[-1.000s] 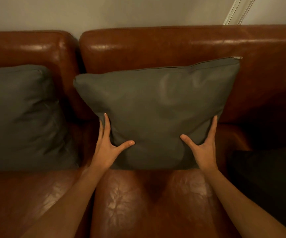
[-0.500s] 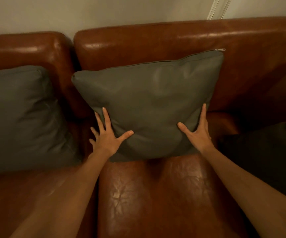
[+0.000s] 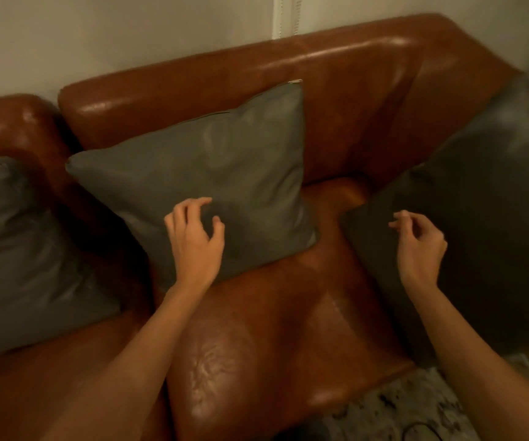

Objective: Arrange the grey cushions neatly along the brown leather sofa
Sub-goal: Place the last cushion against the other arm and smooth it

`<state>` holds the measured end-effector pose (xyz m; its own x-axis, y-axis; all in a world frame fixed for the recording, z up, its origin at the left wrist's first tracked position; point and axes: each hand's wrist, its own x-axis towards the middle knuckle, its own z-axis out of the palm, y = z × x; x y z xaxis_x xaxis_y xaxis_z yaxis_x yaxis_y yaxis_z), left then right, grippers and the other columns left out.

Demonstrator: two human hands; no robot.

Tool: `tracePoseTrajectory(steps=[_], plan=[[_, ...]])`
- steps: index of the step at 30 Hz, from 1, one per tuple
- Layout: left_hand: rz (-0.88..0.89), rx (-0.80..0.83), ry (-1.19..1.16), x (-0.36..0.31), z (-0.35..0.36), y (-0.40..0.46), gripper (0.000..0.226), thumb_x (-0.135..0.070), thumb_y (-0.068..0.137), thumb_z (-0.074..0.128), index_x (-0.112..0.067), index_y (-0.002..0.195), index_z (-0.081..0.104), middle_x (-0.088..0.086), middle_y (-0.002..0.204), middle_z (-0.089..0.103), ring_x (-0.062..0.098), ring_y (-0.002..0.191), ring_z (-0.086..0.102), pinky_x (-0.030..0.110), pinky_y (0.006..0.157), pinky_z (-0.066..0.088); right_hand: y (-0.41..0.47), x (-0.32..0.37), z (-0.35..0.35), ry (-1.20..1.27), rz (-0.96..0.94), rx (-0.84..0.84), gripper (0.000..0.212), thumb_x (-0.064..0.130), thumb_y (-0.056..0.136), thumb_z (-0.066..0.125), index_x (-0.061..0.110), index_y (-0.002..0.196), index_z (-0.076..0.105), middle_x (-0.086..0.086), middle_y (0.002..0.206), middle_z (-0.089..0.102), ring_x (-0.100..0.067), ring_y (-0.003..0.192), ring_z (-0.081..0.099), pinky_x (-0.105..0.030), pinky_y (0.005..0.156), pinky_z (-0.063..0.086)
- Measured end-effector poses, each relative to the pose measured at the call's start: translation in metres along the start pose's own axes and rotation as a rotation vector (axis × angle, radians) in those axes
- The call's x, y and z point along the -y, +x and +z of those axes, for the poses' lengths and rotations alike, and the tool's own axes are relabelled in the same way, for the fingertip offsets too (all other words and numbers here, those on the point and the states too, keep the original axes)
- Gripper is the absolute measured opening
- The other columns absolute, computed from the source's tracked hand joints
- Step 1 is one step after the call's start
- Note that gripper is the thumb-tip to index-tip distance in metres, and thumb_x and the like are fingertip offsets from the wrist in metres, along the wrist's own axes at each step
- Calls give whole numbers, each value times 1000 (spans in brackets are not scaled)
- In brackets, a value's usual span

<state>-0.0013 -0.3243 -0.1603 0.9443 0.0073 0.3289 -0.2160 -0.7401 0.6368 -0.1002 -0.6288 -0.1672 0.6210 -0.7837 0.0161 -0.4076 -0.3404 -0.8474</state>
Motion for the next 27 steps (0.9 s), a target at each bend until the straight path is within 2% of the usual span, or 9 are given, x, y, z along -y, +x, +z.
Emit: tracePoseTrajectory(steps=[4,7,10,12,15,17,19,22,27], plan=[[145,129,-98,-62,28,8,26,-13,87,57,-10,113,63,10,111,60,27,106,50,22,94,31,0,4,-53,-11,-98,-67,24,29,103,47,15,110,66,1,89,67,-11,62,52,-18,58,41],[253,236,-179,-111,56,6,23,-12,88,57,-10,110,65,8,107,61,24,101,54,20,92,33,6,4,-97,-140,-212,-141,24,25,101,51,11,110,68,-5,101,68,-12,90,55,-3,75,34],[306,332,-271,-164,85,-2,20,-12,91,57,-12,108,66,3,106,60,20,100,53,17,90,34,23,5,-143,-287,-357,-201,23,24,100,53,8,107,69,-8,101,69,-15,99,51,-20,84,34],[330,386,-331,-202,105,-8,21,-19,92,56,-13,110,66,2,109,59,21,102,53,24,91,38,40,4,-173,-394,-429,-263,26,29,100,52,10,105,69,-9,105,68,-26,105,53,-29,89,32],[384,445,-413,-259,134,-18,37,-35,93,53,-15,123,61,5,124,54,22,115,50,33,101,38,66,4,-210,-540,-392,-298,32,40,99,51,19,121,61,-5,128,58,-29,122,43,-36,99,28],[362,539,-458,-295,151,-25,51,-45,94,53,-22,139,49,6,144,39,21,133,36,36,112,31,81,0,-221,-627,-298,-224,46,52,97,49,26,134,50,-3,141,46,-29,131,35,-44,105,27],[295,644,-488,-325,166,-33,66,-54,92,54,-36,150,28,2,160,13,23,147,14,46,118,19,91,-7,-222,-693,-215,-137,60,65,93,43,32,143,39,-2,150,37,-32,136,32,-51,108,26],[136,736,-502,-359,187,-36,84,-66,87,53,-51,150,-1,-7,162,-15,25,150,-10,65,115,5,96,-20,-218,-762,-126,-58,79,81,86,27,33,150,29,-3,157,31,-33,139,33,-50,111,22],[-60,743,-410,-373,213,-17,91,-73,85,48,-47,150,-10,-3,163,-15,30,150,-13,66,114,-3,104,-27,-217,-784,-110,-48,92,86,82,21,26,152,28,-6,150,42,-32,132,40,-46,106,27]])
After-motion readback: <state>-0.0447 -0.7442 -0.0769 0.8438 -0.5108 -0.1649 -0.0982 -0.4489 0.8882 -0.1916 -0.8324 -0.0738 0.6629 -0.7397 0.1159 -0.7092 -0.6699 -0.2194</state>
